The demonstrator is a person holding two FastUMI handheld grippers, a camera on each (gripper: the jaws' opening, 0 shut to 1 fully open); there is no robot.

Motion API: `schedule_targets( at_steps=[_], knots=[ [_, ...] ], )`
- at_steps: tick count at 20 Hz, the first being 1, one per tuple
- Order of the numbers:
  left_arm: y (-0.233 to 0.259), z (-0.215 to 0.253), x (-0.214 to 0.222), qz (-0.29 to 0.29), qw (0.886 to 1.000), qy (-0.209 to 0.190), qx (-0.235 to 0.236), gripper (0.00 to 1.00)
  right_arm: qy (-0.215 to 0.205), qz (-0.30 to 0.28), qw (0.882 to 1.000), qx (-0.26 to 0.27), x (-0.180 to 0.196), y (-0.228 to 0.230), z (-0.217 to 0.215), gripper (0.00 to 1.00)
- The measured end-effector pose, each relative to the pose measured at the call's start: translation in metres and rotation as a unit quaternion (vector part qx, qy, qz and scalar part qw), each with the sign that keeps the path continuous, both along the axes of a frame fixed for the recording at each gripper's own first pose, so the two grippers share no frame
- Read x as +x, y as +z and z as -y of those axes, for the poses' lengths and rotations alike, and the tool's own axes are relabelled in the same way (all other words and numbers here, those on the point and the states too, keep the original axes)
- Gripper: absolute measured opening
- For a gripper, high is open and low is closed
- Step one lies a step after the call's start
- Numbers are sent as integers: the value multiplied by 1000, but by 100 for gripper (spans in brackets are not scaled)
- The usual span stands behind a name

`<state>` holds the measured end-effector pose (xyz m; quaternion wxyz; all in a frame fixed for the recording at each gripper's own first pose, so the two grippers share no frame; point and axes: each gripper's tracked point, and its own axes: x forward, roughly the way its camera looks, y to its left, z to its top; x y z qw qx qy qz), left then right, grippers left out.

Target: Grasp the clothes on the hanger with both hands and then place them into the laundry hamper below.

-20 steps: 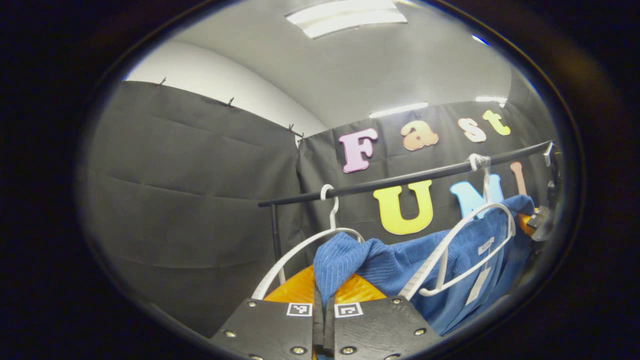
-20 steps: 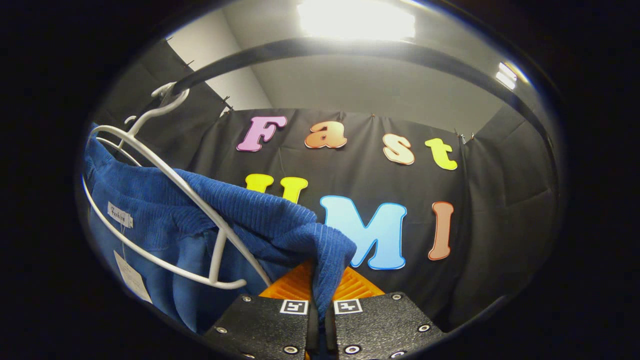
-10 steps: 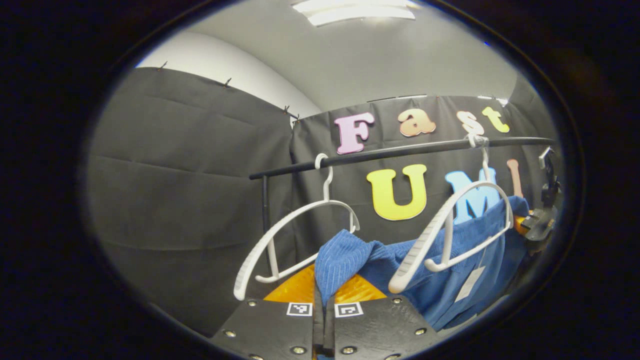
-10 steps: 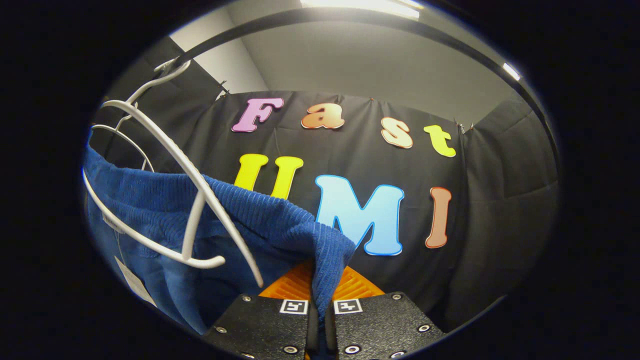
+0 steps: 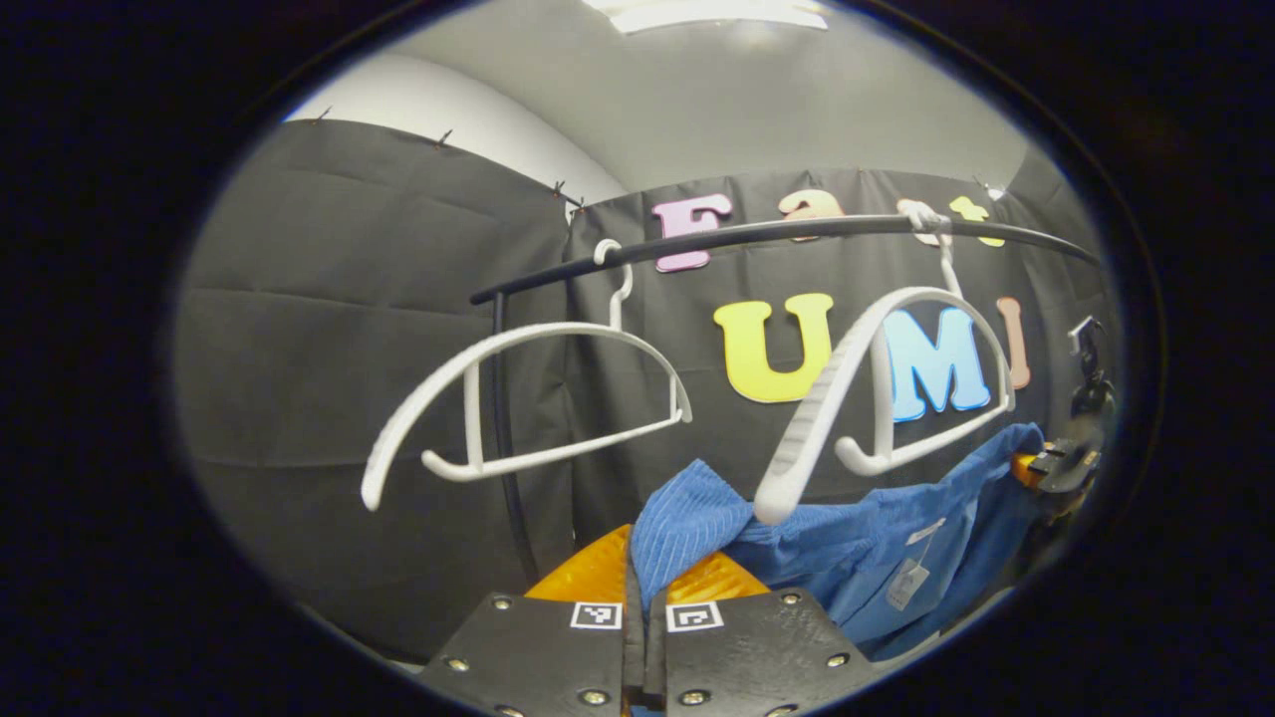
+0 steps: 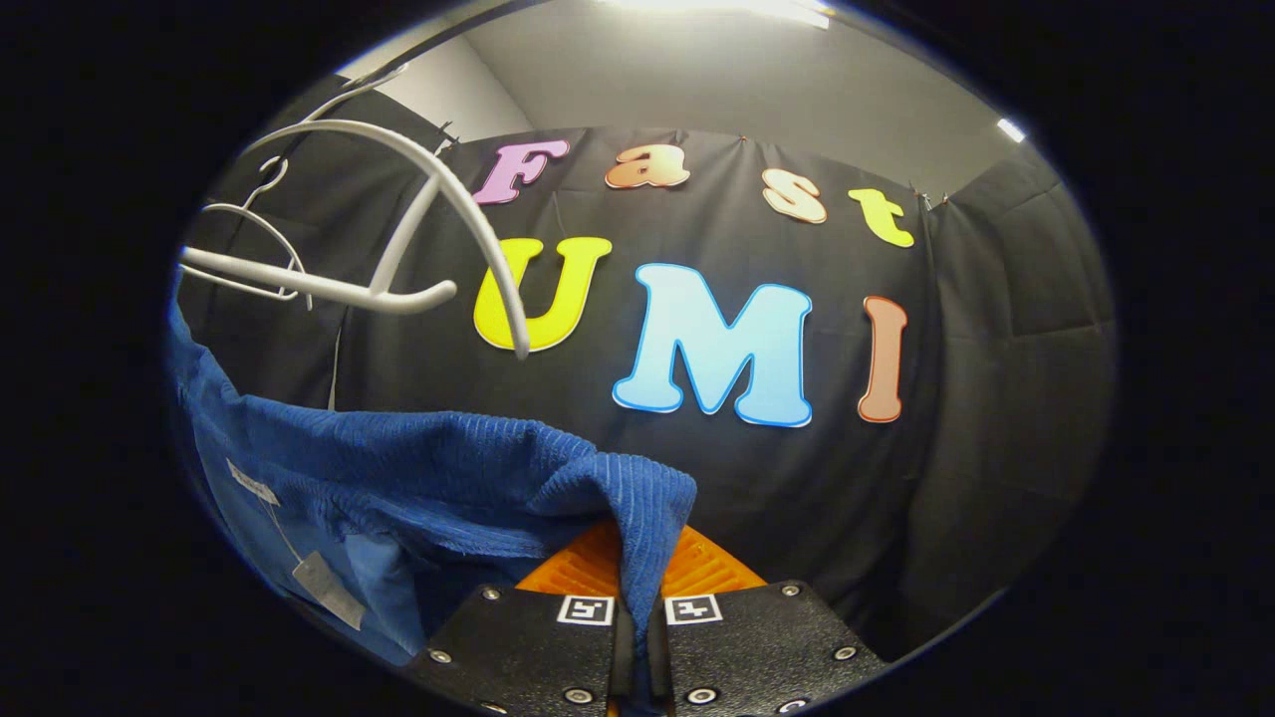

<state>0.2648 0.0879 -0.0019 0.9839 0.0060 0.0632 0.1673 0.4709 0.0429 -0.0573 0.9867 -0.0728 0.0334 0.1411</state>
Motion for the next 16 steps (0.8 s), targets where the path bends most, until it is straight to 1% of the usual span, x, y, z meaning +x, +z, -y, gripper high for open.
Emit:
schedule_targets(
  at_steps=[4, 7, 8, 9, 10, 13, 14, 15, 16],
  knots=[
    [-12, 2, -20, -5, 1000, 3, -6, 1, 5, -8, 1000, 0, -12, -9, 3, 5],
    [-15, 7, -33, -7, 1000, -2, -13, 1, 6, -17, 1000, 8, -33, -9, 8, 5],
    [-15, 12, -40, -8, 1000, -7, -16, 6, 6, -16, 1000, 11, -40, -6, 11, 5],
    [-13, 15, -46, -8, 1000, -12, -16, 1, 5, -14, 1000, 13, -49, -1, 13, 5],
    [-10, 16, -50, -6, 1000, -19, -13, 6, 3, -12, 1000, 16, -60, 3, 16, 5],
    [-1, 17, -60, 4, 999, -35, -10, 6, -1, -3, 1000, 22, -90, 19, 20, 5],
    [3, 17, -66, 10, 999, -42, -13, 1, -3, -1, 1000, 26, -97, 23, 24, 5],
    [6, 16, -75, 15, 999, -48, -16, 1, -3, 2, 1000, 31, -108, 29, 24, 5],
    [11, 18, -83, 19, 998, -55, -17, 6, -4, 6, 999, 34, -120, 36, 24, 5]
  ],
)
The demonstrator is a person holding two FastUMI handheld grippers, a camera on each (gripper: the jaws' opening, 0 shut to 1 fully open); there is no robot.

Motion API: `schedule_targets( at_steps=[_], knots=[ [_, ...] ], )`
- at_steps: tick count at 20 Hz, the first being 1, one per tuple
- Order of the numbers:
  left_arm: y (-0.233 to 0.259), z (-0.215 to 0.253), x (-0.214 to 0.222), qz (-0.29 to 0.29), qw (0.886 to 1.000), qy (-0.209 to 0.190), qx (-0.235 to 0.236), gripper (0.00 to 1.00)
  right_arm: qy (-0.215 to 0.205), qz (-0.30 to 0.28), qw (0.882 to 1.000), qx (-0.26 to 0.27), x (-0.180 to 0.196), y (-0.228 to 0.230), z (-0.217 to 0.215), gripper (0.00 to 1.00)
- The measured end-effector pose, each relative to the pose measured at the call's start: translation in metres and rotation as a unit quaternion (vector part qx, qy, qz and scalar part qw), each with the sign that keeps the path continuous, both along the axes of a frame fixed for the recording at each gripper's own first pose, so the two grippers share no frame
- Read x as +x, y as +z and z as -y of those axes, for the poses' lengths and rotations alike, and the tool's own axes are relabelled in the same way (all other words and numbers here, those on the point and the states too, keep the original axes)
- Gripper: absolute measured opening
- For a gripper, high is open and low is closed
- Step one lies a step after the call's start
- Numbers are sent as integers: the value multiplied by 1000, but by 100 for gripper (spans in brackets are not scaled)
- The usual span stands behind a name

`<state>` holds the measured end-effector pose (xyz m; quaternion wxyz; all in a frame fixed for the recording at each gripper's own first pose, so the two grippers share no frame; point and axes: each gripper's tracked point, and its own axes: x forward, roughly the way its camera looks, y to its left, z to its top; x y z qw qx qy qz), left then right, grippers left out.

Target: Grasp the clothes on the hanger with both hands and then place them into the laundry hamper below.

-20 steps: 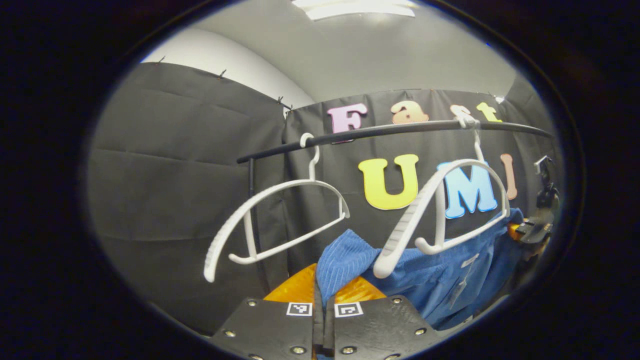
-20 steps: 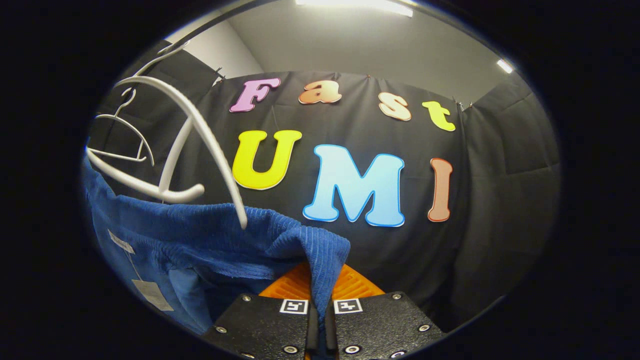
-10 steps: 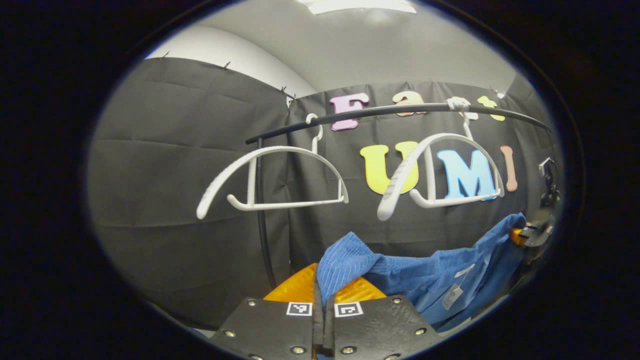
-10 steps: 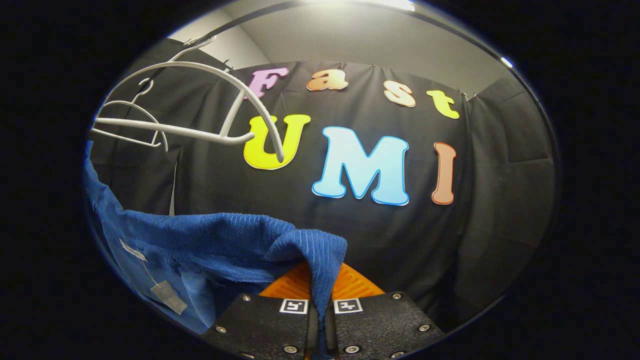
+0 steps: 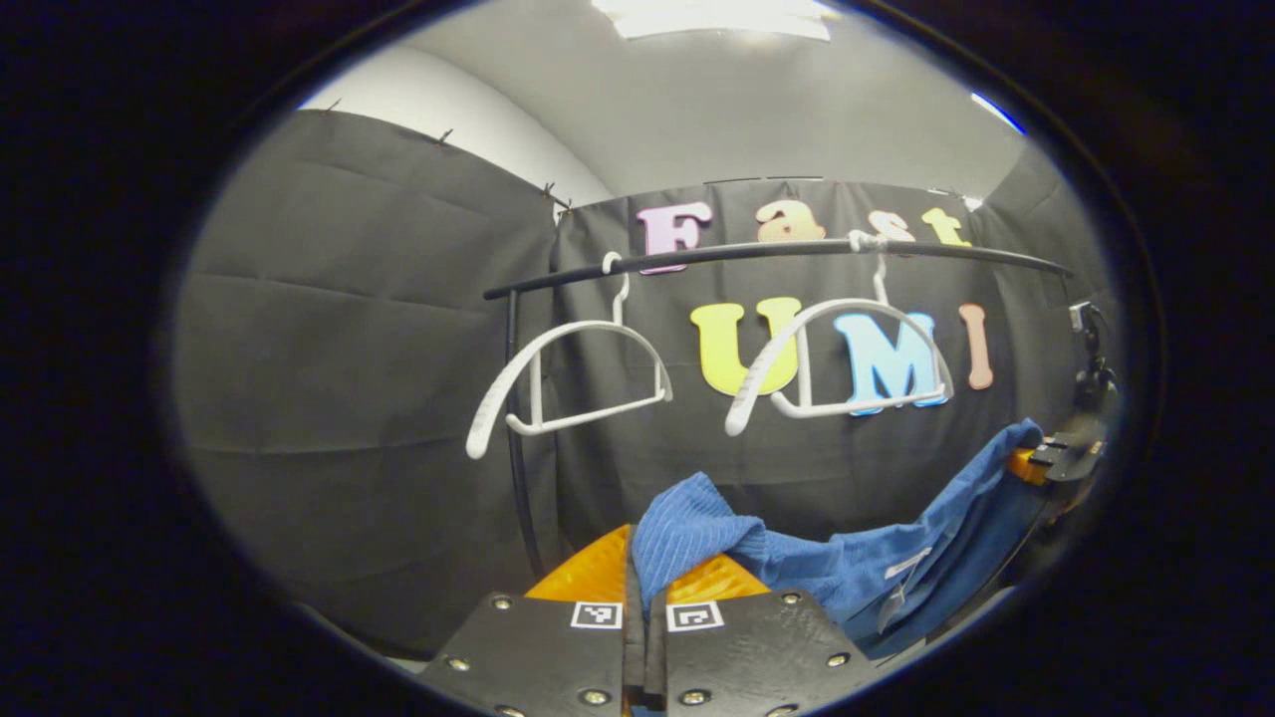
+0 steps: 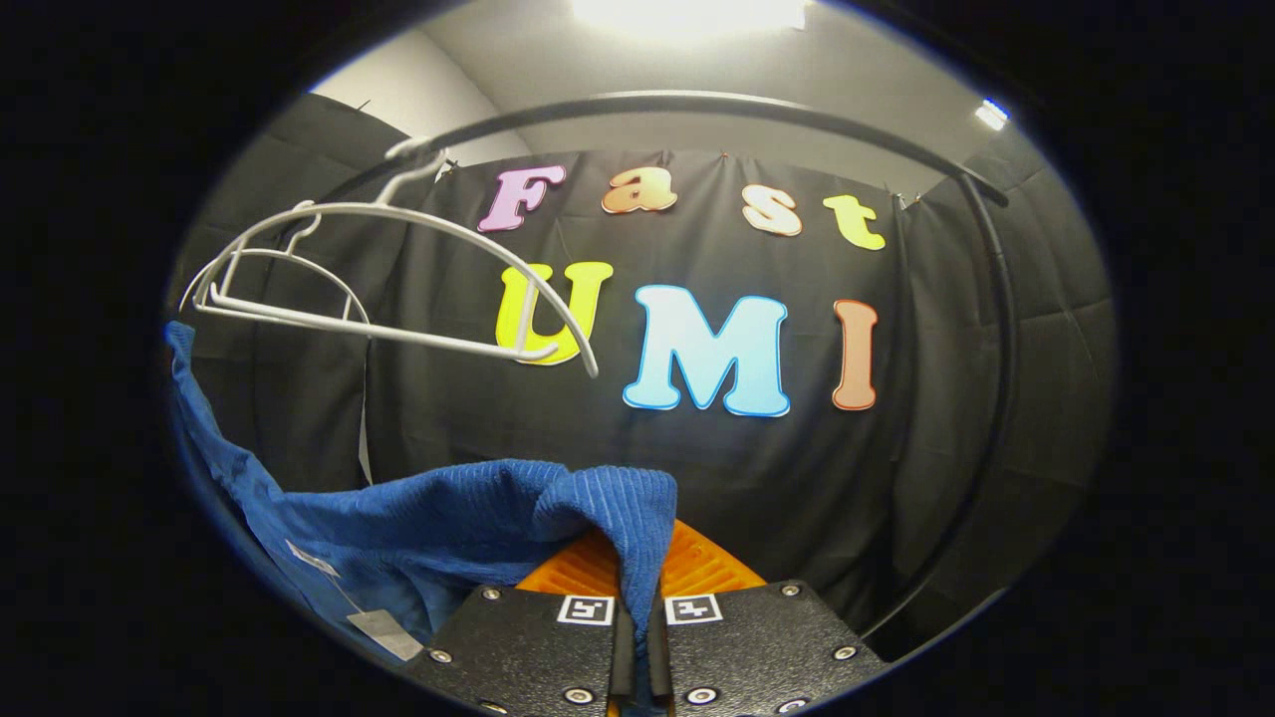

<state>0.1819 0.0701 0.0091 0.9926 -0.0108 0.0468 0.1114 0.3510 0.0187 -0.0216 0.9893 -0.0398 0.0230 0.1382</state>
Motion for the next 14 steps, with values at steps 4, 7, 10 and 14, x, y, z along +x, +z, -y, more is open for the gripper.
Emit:
schedule_targets(
  at_steps=[4, 7, 10, 14],
  knots=[
    [10, 18, -29, 6, 1000, -29, -9, 1, 1, 7, 1000, 10, -43, 13, -2, 5],
    [20, 28, -38, 18, 999, -49, -9, 1, 10, 9, 1000, 13, -71, 18, -10, 5],
    [26, 44, -49, 27, 997, -69, -7, 0, 20, 6, 1000, 13, -97, 21, -17, 5],
    [26, 71, -58, 28, 995, -99, -7, 1, 41, -6, 999, 22, -134, 23, -31, 5]
  ],
)
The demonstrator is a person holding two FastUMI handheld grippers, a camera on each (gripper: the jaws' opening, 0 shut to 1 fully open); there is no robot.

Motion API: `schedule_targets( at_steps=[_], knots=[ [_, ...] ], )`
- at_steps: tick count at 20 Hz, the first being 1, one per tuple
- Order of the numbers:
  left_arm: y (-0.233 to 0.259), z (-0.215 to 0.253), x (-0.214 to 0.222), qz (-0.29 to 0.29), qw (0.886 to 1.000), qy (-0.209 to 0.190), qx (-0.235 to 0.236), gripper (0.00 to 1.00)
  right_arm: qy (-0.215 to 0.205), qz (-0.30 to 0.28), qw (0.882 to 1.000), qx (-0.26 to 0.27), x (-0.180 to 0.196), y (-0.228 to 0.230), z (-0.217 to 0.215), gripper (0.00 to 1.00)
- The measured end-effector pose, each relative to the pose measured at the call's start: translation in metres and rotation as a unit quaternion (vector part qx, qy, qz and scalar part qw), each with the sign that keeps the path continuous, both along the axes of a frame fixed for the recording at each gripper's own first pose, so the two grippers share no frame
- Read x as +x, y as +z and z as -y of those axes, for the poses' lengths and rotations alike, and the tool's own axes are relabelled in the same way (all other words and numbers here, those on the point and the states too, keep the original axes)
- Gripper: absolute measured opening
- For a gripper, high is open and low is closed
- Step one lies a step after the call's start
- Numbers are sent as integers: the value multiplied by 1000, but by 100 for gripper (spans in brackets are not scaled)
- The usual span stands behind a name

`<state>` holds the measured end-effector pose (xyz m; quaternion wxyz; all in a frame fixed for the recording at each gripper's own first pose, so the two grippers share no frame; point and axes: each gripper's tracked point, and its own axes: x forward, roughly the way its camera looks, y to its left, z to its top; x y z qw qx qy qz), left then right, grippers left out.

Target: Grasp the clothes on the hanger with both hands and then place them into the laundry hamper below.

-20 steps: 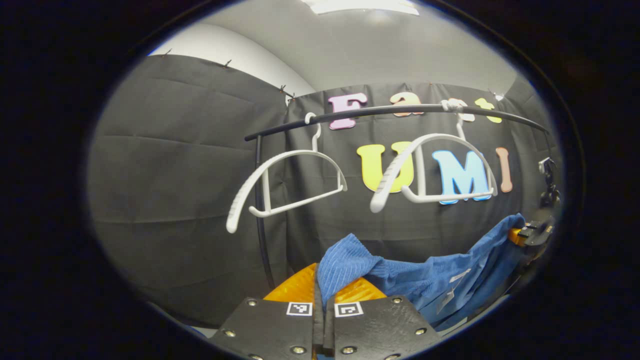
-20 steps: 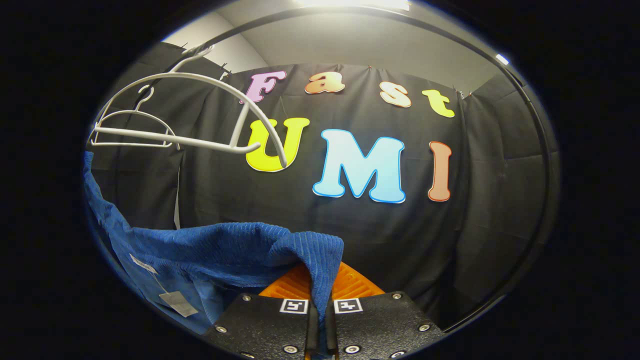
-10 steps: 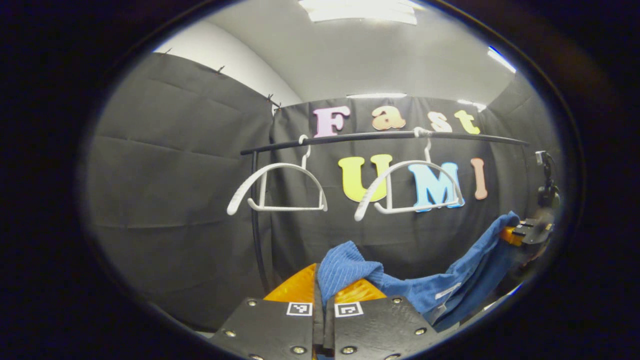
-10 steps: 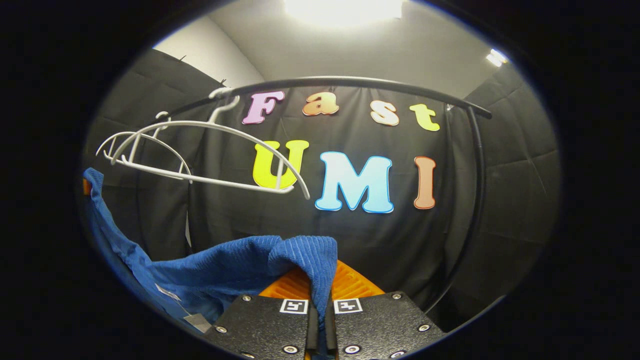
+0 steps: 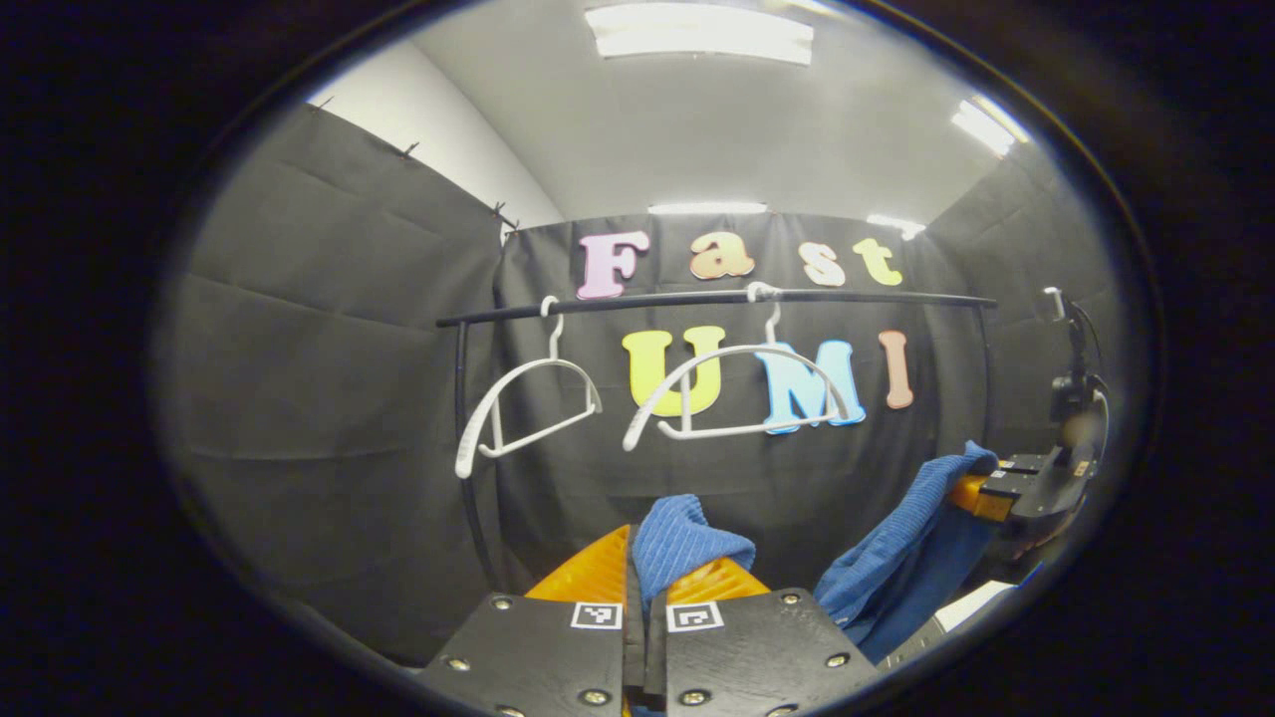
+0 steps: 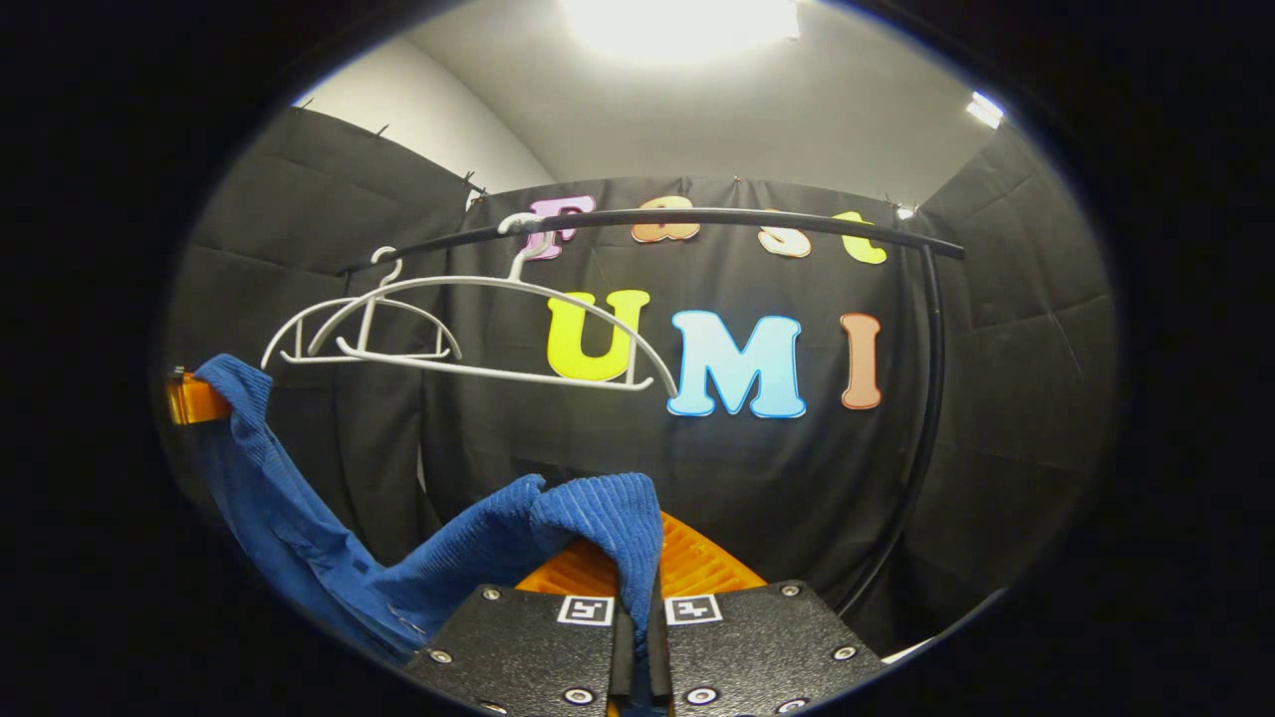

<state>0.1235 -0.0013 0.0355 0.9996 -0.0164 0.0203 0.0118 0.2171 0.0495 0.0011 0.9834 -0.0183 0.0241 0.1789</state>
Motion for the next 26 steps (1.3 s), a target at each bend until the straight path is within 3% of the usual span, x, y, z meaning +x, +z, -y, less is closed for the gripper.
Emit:
schedule_targets(
  at_steps=[5, 11, 13, 14, 21, 22, 23, 26],
  knots=[
    [-16, 38, -13, -5, 999, -37, -6, 1, 39, -2, 999, -16, -39, -13, -27, 5],
    [-64, 72, -18, -42, 997, -68, -17, 1, 66, -49, 996, -21, -69, -59, -48, 5],
    [-85, 78, -20, -59, 996, -70, -21, 1, 70, -66, 995, -27, -75, -78, -51, 5],
    [-95, 78, -18, -67, 995, -69, -24, 6, 70, -73, 994, -31, -78, -87, -52, 5],
    [-176, 76, -23, -144, 987, -65, -26, 1, 88, -144, 983, -77, -98, -165, -55, 5],
    [-187, 76, -25, -154, 986, -63, -24, 6, 89, -153, 981, -82, -101, -176, -56, 5],
    [-196, 74, -23, -163, 984, -62, -20, 1, 91, -163, 979, -88, -105, -186, -55, 5],
    [-224, 76, -32, -191, 980, -62, -12, 0, 93, -188, 972, -103, -112, -215, -56, 5]
  ],
)
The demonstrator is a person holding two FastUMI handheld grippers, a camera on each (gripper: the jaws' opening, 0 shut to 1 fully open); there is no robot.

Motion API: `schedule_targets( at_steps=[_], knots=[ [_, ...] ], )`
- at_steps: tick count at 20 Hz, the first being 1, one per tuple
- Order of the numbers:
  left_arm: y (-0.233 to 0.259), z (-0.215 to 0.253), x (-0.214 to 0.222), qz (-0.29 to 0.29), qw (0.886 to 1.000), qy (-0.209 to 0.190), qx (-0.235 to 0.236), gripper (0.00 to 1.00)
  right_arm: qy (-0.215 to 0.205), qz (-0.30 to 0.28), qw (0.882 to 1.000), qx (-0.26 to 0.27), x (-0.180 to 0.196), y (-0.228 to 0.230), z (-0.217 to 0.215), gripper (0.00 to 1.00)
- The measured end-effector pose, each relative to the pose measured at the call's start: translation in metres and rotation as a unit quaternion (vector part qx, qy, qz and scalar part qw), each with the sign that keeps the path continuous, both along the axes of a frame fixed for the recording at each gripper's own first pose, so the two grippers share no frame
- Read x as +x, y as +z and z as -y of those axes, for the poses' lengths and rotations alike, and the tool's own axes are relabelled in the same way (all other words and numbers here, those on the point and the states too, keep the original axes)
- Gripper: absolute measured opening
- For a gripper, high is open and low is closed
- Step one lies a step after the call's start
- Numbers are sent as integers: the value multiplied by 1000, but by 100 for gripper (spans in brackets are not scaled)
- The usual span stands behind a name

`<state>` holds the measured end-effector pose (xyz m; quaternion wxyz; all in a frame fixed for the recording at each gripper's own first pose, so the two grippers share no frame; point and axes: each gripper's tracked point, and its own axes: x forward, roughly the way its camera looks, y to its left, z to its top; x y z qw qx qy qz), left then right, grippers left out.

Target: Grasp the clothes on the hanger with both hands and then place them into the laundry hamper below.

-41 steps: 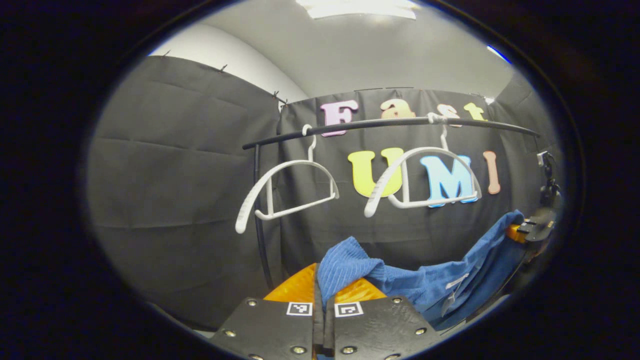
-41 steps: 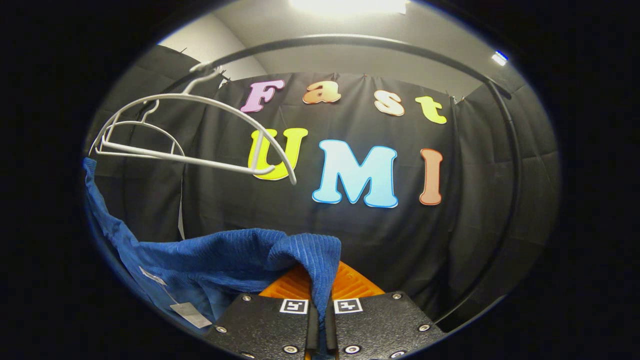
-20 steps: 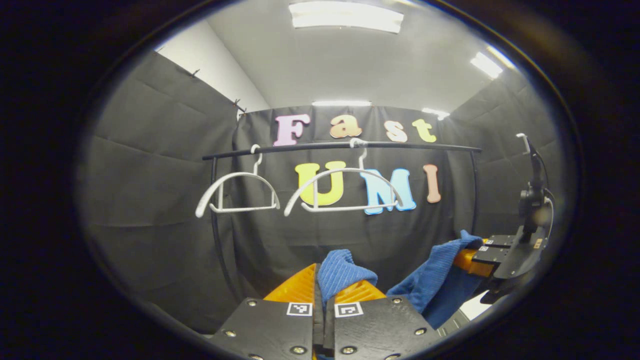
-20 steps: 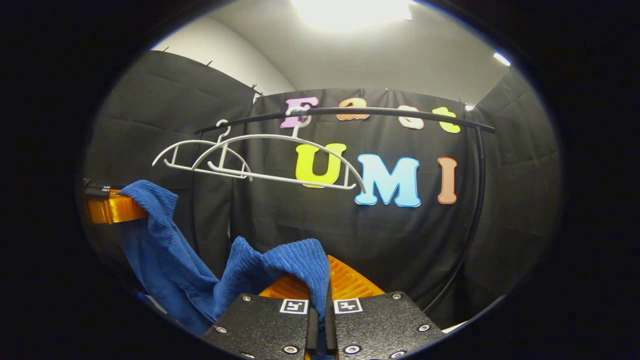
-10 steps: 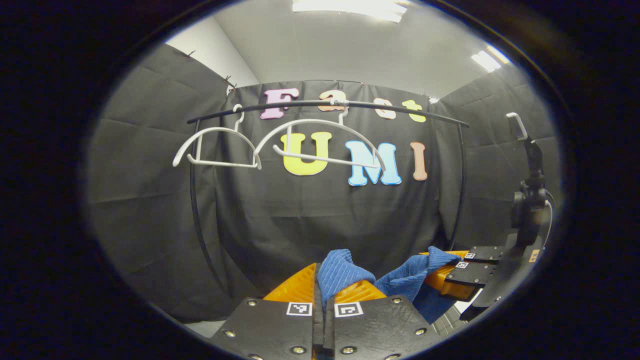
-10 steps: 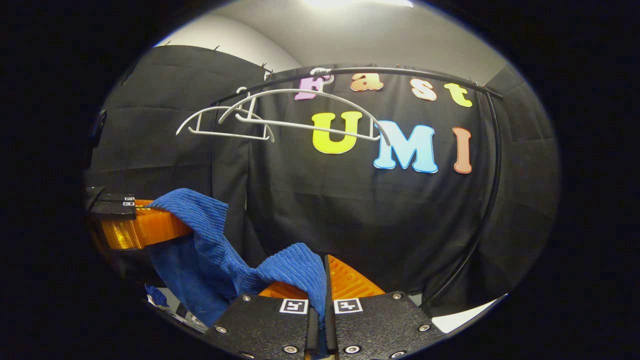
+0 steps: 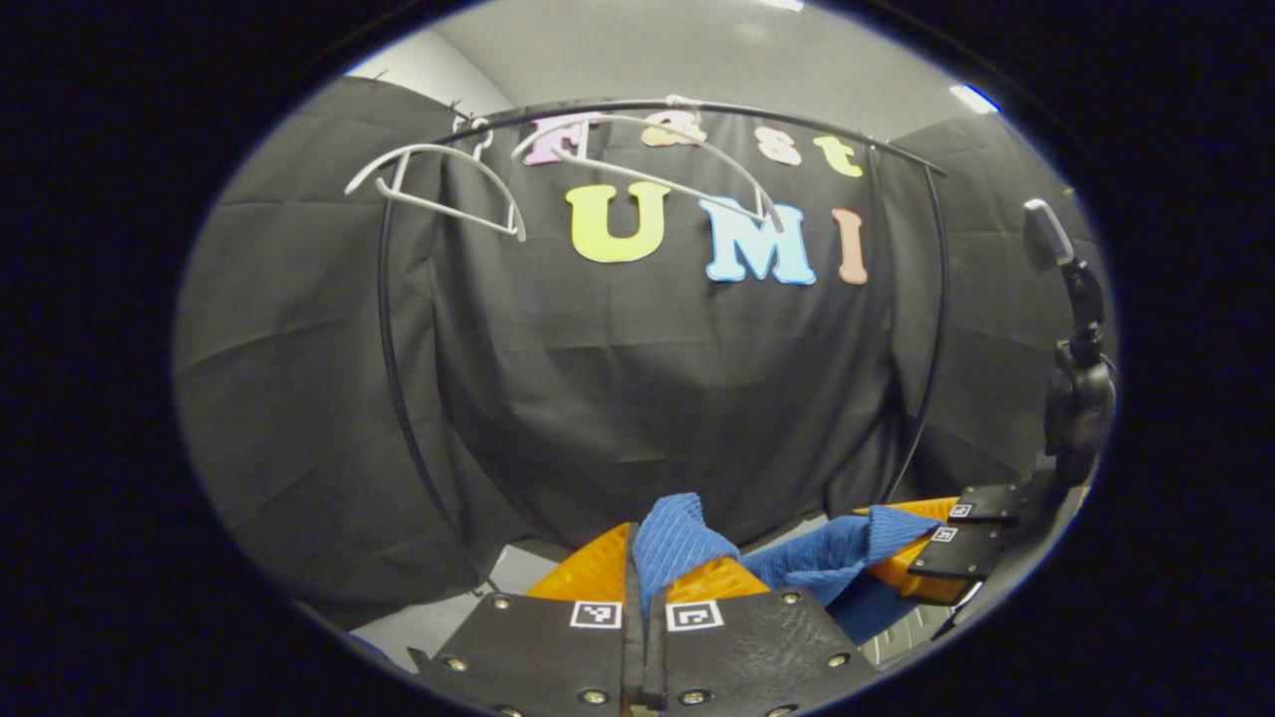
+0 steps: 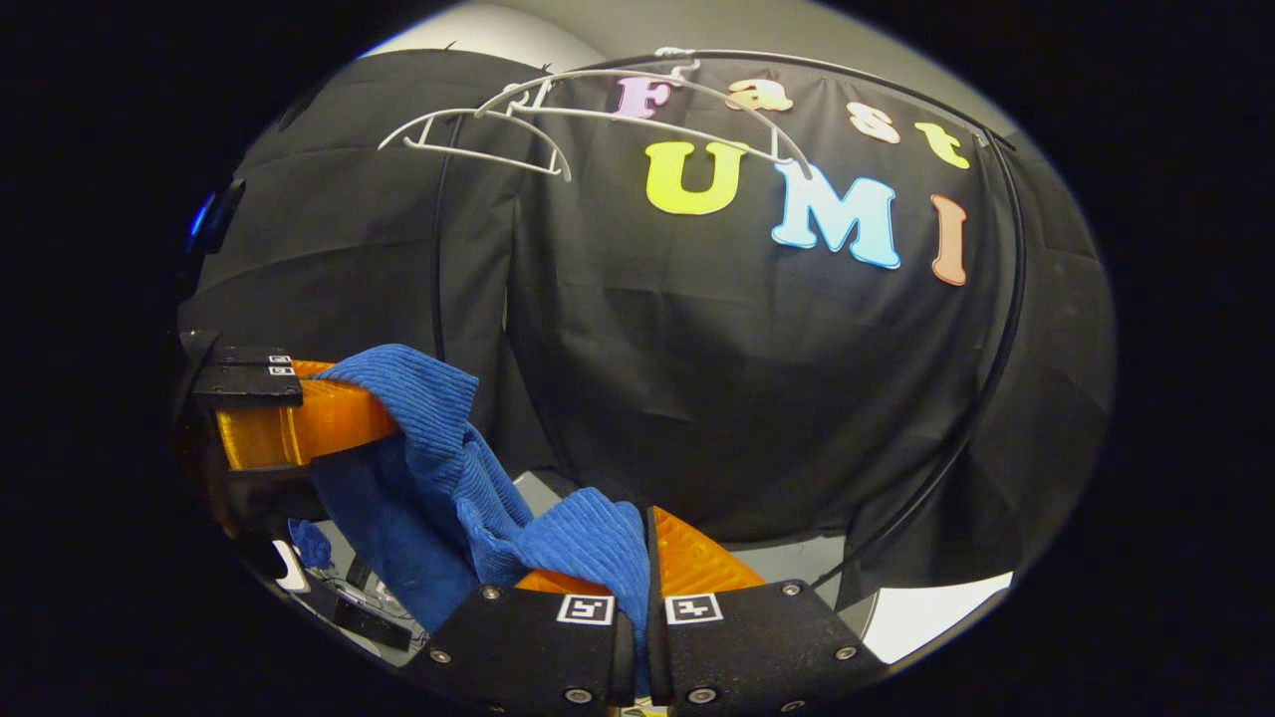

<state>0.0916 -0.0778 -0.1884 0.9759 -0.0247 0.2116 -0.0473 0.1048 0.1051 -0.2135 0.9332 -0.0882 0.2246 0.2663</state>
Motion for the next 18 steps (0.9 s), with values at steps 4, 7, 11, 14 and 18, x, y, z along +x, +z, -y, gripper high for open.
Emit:
schedule_targets(
  at_steps=[4, 7, 11, 14, 18],
  knots=[
    [-40, 6, -13, -39, 999, -3, 8, 6, 6, -32, 999, -19, -10, -30, -1, 5],
    [-66, 11, -18, -67, 998, -10, 17, 6, 12, -59, 998, -36, -21, -51, -1, 6],
    [-101, 12, -34, -110, 993, -24, 31, 2, 17, -102, 993, -55, -34, -81, -1, 8],
    [-126, 7, -46, -145, 989, -25, 33, 7, 18, -135, 988, -69, -44, -100, 1, 12],
    [-151, 0, -51, -175, 984, -20, 27, 43, 8, -158, 984, -78, -48, -111, 10, 41]
  ],
)
